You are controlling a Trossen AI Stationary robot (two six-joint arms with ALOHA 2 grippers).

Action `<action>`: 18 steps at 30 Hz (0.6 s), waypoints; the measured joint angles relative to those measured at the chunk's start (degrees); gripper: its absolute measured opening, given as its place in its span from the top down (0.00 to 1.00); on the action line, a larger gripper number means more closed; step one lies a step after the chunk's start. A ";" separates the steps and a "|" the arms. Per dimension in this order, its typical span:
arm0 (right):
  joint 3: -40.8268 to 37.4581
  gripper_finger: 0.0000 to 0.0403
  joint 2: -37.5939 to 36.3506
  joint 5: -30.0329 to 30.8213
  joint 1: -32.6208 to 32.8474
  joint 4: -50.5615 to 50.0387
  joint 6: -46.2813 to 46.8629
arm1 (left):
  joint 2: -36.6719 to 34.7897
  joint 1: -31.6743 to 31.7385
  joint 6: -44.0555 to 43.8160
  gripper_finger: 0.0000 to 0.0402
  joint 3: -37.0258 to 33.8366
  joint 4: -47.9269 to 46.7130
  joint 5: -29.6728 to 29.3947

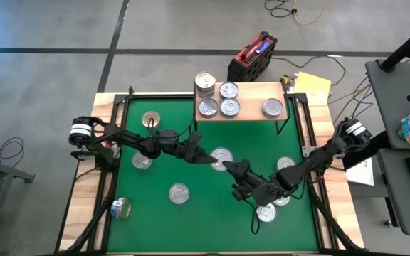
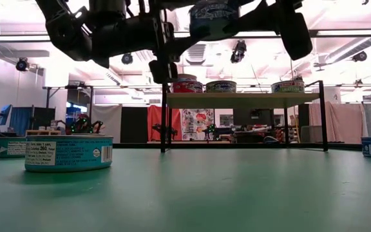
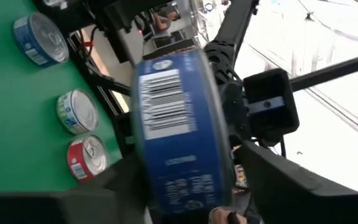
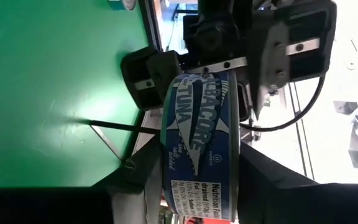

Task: Stack canned seafood by type on shelf
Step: Put the blue tuna can on the shelf

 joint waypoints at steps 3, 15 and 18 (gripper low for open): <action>-0.02 0.67 -0.04 -0.16 0.00 -0.37 0.29 | 0.00 0.03 1.81 0.33 -0.01 -0.02 0.81; -0.02 0.67 -7.95 1.49 -0.01 -2.68 3.67 | -0.17 0.31 10.99 0.29 0.08 0.18 2.88; -0.02 0.67 -11.89 1.54 -0.01 -5.19 6.84 | -0.64 0.33 15.29 0.32 -0.37 0.13 2.90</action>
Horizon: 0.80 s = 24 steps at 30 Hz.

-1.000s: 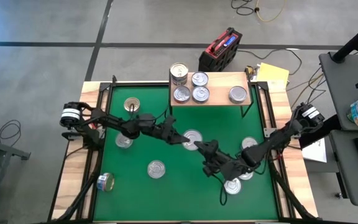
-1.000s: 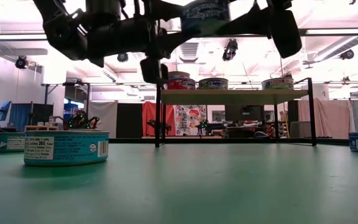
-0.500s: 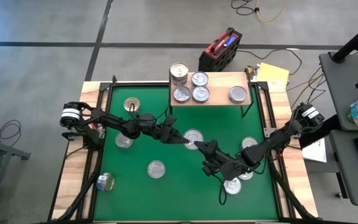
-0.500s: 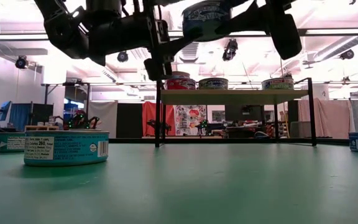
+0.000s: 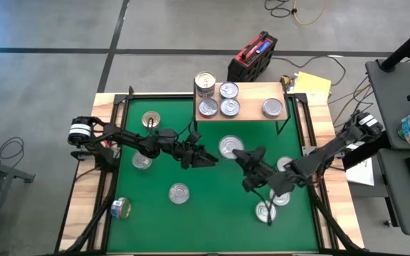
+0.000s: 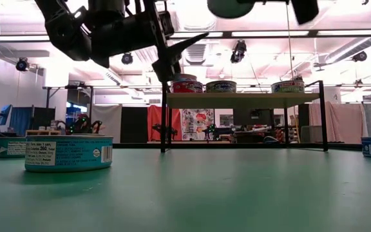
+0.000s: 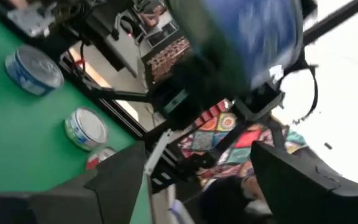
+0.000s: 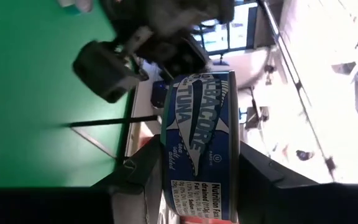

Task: Stack canned seafood by type on shelf
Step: Put the blue tuna can on the shelf

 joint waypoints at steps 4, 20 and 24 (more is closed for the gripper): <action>-0.02 0.67 -4.82 0.01 -0.27 -2.32 3.75 | -1.31 -0.18 6.11 0.36 -0.42 -0.05 -0.02; 0.02 0.67 -14.69 -0.31 -5.16 -2.38 11.24 | -16.25 -1.50 30.12 0.52 -1.12 -25.80 -15.05; 0.11 0.67 -15.17 -0.69 -7.26 -2.38 14.04 | -21.04 -3.52 36.07 0.54 -1.12 -36.44 -26.36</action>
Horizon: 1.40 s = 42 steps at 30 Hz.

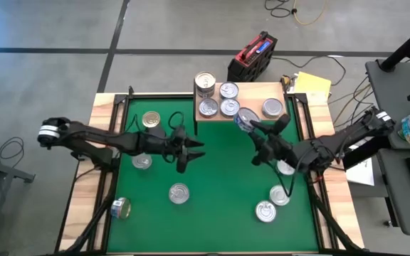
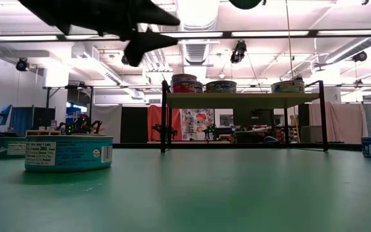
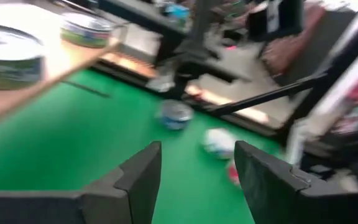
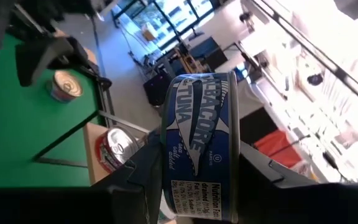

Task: Stack canned seafood by type on shelf
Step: Put the blue tuna can on the shelf

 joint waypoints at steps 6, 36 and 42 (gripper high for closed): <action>0.02 0.67 0.49 -3.00 -4.78 0.00 2.16 | -4.47 -4.34 5.88 0.54 -0.02 -8.20 -12.32; 0.13 0.67 0.59 -29.36 -37.67 -20.24 10.67 | -10.64 -8.30 8.81 0.54 -0.02 -19.02 -22.42; 0.13 0.67 1.01 -31.50 -40.01 -24.65 8.06 | -10.64 -8.30 8.82 0.54 -0.02 -19.44 -22.42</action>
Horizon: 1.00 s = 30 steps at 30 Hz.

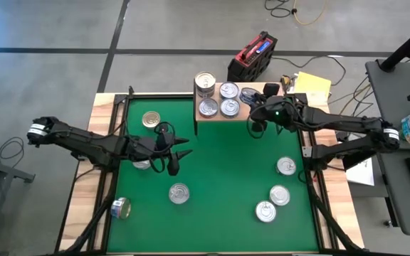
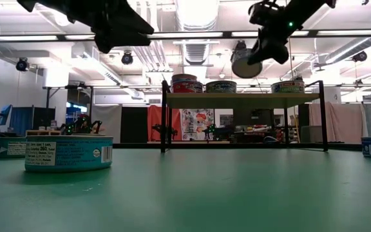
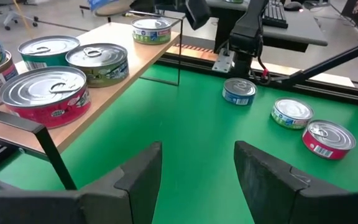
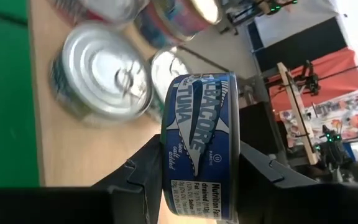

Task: Stack canned seafood by type on shelf
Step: Put the blue tuna can on the shelf

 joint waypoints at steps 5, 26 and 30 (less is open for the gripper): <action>0.00 0.67 1.01 0.01 -0.26 -0.72 -1.16 | 0.00 0.00 -1.35 0.54 0.00 -0.87 0.02; 0.00 0.67 6.22 3.55 -0.47 -0.84 -2.07 | 0.24 0.00 -1.28 0.54 0.00 -3.14 0.07; 0.00 0.67 6.35 3.53 -1.09 -1.00 -0.68 | 0.24 0.00 -1.28 0.54 0.00 -3.14 0.07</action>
